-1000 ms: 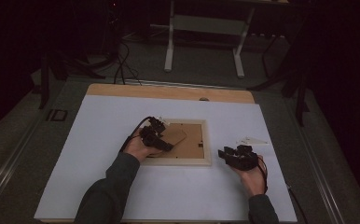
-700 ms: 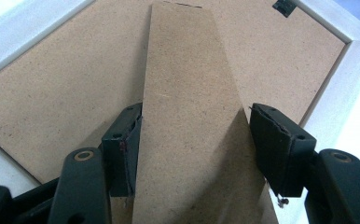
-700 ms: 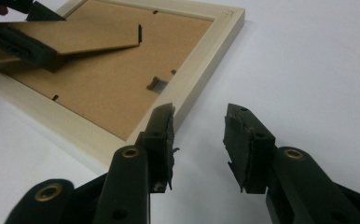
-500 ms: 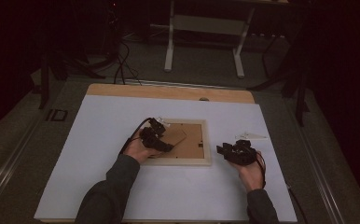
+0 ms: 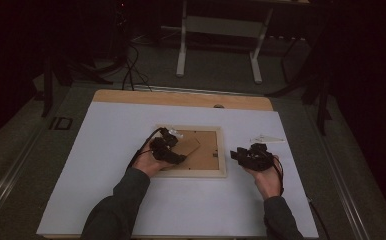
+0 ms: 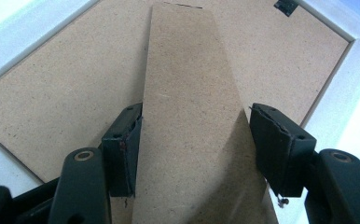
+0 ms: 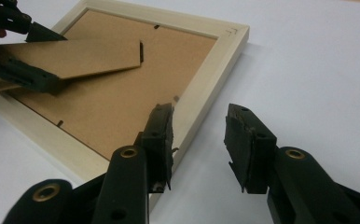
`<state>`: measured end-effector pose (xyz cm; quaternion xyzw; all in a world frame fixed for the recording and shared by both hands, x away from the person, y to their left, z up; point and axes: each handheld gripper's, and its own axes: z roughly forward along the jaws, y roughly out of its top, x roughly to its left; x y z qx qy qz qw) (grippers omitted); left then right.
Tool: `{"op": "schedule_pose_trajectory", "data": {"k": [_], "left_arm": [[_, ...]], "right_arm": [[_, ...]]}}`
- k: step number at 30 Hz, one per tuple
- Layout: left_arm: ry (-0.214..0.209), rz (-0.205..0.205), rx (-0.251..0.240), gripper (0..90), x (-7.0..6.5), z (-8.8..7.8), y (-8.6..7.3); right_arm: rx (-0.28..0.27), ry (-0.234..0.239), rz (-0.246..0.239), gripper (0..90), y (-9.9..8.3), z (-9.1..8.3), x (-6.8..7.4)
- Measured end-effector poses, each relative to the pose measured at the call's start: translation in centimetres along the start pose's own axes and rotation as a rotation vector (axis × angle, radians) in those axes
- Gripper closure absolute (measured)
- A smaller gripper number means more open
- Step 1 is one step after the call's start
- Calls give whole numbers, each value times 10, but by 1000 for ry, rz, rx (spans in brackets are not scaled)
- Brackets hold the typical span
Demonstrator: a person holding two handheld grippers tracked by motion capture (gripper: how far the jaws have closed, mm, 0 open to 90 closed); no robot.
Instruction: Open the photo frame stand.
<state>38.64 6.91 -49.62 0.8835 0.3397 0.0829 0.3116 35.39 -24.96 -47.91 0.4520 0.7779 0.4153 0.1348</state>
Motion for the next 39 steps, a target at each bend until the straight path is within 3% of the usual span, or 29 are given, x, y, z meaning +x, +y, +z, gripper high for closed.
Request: {"op": "schedule_pose_trajectory", "data": {"k": [21,39], "left_arm": [[85,50,-70,398,-17,-10,-6],[152,116,-120,398,-30,-17,-12]], "right_arm": [[-1,-13,-30,583,31,2,3],[18,-1,2,578,44,15,-5]]}}
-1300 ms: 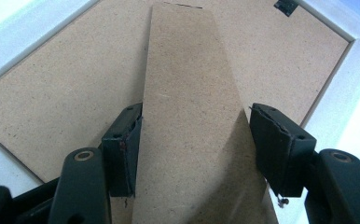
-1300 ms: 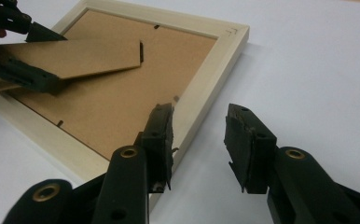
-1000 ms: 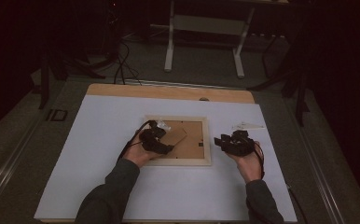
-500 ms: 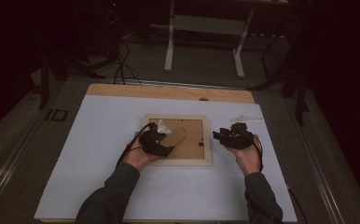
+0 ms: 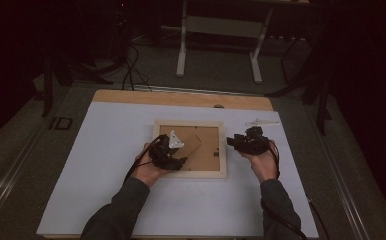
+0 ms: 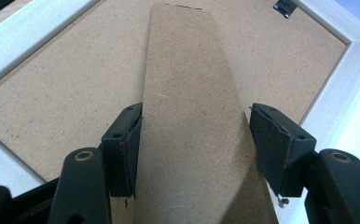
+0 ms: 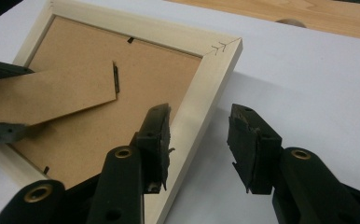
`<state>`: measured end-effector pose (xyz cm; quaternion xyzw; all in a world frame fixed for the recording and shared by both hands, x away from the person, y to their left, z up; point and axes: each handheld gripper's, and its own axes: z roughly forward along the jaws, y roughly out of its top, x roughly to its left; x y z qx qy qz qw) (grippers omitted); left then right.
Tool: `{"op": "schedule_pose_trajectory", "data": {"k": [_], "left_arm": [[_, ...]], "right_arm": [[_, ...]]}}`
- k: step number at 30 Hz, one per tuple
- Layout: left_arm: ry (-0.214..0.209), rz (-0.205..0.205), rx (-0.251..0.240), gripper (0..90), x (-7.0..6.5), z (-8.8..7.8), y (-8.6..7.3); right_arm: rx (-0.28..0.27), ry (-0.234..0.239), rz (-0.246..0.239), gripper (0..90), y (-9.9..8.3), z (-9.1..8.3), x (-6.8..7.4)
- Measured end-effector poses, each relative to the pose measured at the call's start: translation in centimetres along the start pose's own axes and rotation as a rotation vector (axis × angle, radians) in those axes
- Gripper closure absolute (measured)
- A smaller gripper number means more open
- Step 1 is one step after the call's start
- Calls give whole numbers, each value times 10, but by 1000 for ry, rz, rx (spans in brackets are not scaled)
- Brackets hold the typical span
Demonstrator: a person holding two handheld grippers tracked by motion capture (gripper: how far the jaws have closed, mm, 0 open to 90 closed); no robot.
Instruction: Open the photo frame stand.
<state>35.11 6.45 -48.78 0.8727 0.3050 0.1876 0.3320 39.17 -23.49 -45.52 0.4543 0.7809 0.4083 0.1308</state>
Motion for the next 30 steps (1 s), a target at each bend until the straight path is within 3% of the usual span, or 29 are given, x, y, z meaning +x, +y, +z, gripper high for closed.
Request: {"op": "schedule_pose_trajectory", "data": {"k": [14,27,30], "left_arm": [[43,33,-30,398,-8,-4,-2],[80,64,-65,398,-16,-7,-5],[80,67,-64,398,-15,-7,-6]], "right_arm": [[31,5,11,564,5,15,-1],[65,45,21,543,10,25,-5],[55,63,44,542,12,27,-7]]}}
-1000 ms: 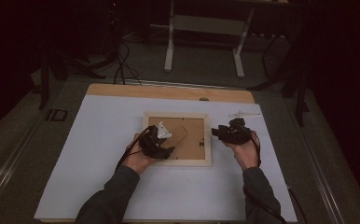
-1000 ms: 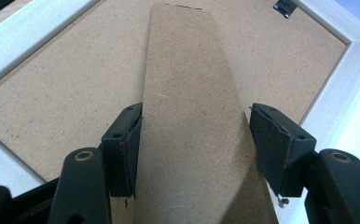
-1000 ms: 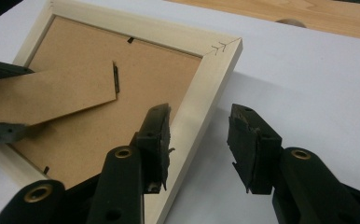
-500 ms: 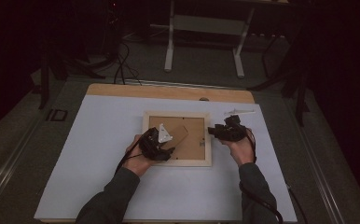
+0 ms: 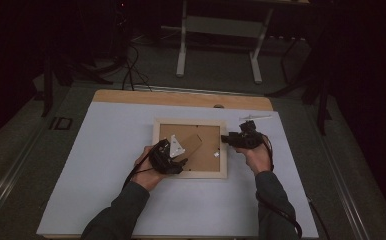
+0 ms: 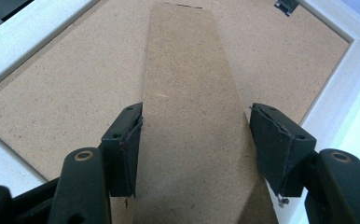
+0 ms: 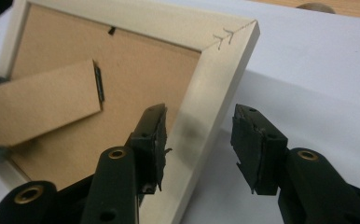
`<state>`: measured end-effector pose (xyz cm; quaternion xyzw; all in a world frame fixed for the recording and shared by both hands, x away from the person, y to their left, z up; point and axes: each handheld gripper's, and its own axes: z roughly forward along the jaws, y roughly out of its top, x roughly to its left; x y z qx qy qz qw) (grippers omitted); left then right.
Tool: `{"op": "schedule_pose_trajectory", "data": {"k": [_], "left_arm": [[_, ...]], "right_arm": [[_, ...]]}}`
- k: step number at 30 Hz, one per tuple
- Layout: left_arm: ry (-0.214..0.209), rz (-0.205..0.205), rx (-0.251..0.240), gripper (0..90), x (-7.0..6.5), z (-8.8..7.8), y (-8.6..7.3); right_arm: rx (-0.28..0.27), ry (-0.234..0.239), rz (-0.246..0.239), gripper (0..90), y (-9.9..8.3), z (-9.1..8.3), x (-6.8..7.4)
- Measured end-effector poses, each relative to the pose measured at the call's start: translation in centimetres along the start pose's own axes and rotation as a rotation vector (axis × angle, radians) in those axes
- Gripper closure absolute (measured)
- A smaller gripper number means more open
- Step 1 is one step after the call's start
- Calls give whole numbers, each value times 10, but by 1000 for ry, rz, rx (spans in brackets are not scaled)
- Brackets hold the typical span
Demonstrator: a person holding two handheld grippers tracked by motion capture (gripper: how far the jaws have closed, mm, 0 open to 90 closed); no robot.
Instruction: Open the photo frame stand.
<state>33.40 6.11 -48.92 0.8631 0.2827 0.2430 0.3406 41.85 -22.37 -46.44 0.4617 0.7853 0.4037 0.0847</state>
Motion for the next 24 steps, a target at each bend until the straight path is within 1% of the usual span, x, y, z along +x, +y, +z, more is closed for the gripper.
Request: {"op": "schedule_pose_trajectory", "data": {"k": [1,4,5,6,10,11,13,15,16,17,19,20,21,22,23,24], "left_arm": [[2,1,-7,398,-1,0,0],[5,3,-7,398,-1,0,0],[13,16,-11,398,-3,-2,0],[14,15,-14,398,-3,-2,-1],[17,19,-19,398,-3,-3,-1],[24,31,-20,398,-4,-3,-2],[24,31,-24,397,-5,-3,-2],[31,42,-30,398,-6,-4,-2],[31,42,-30,398,-6,-4,-2],[34,45,-32,397,-6,-4,-2],[34,48,-39,398,-6,-4,-3],[34,48,-39,398,-6,-4,-3],[37,49,-44,398,-7,-4,-3],[39,55,-50,397,-7,-4,-4],[39,55,-50,397,-7,-4,-4],[39,57,-49,397,-7,-4,-4]], "right_arm": [[3,4,2,541,0,1,0],[16,8,0,541,1,4,0],[29,14,-2,537,2,6,0],[34,17,2,531,2,7,0],[38,23,9,522,3,9,-1],[43,36,20,519,3,10,-3],[45,40,23,518,3,11,-5],[42,62,37,513,4,13,-7],[42,62,37,513,4,13,-7],[44,72,36,510,4,13,-7],[47,91,54,524,4,12,-10],[47,91,54,524,4,12,-10],[44,100,66,531,4,12,-11],[42,120,80,547,4,11,-14],[46,130,89,557,4,11,-16],[46,130,89,557,4,11,-16]]}}
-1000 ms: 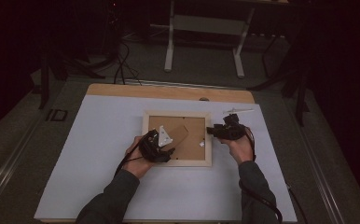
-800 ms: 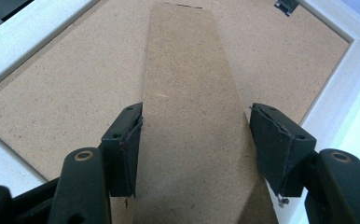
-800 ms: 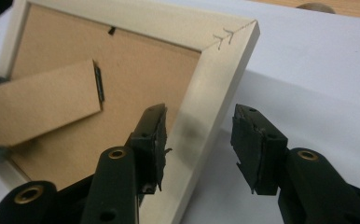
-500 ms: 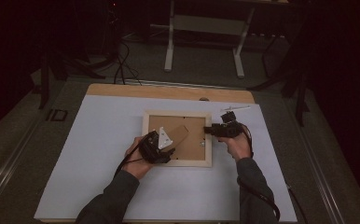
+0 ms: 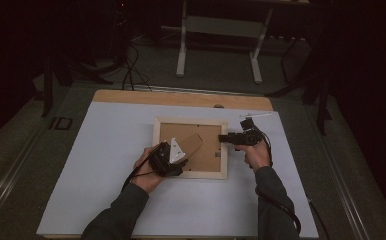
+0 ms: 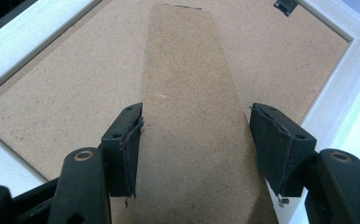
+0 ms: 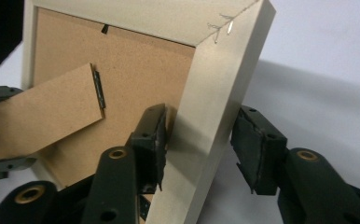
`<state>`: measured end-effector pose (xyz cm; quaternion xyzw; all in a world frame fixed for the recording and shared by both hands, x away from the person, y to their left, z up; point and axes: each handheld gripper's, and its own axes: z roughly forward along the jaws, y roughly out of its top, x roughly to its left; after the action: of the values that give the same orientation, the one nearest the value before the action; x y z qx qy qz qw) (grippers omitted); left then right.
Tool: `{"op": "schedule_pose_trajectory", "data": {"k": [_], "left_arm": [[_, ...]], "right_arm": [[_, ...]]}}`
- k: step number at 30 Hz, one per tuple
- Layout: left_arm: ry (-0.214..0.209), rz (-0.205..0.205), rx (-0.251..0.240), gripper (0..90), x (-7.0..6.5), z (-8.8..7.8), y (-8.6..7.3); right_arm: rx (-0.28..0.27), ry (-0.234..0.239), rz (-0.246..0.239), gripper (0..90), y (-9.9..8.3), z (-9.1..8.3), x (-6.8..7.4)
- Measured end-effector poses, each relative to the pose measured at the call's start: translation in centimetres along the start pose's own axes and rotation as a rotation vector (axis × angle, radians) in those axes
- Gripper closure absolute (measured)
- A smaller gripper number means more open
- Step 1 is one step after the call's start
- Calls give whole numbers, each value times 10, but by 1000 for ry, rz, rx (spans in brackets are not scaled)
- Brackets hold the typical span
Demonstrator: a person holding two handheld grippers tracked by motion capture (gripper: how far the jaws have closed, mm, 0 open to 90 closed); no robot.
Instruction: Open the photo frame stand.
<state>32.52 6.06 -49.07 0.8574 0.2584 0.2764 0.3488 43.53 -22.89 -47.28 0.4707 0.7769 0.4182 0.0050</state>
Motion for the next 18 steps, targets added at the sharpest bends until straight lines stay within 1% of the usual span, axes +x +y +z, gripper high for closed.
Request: {"op": "schedule_pose_trajectory", "data": {"k": [1,3,5,10,11,13,15,16,18], "left_arm": [[5,5,-1,397,-1,0,0],[6,6,-5,397,-1,0,-1],[8,6,-10,397,-1,0,-1],[9,4,-10,396,-2,0,-2],[0,-11,6,395,0,1,-1],[0,-9,9,393,0,1,-1],[-4,-14,14,389,0,1,-1],[-17,-20,33,386,2,1,1],[-40,-39,29,383,5,0,3]], "right_arm": [[1,14,14,573,0,-1,-2],[3,15,14,575,0,-2,-2],[7,7,4,576,1,-3,-1],[-2,8,-4,578,1,-4,0],[0,2,-10,578,1,-5,2],[-3,1,-12,578,1,-5,2],[-4,-2,-15,579,2,-6,3],[-5,-3,-15,580,2,-5,3],[-9,-4,-10,580,1,-5,3]]}}
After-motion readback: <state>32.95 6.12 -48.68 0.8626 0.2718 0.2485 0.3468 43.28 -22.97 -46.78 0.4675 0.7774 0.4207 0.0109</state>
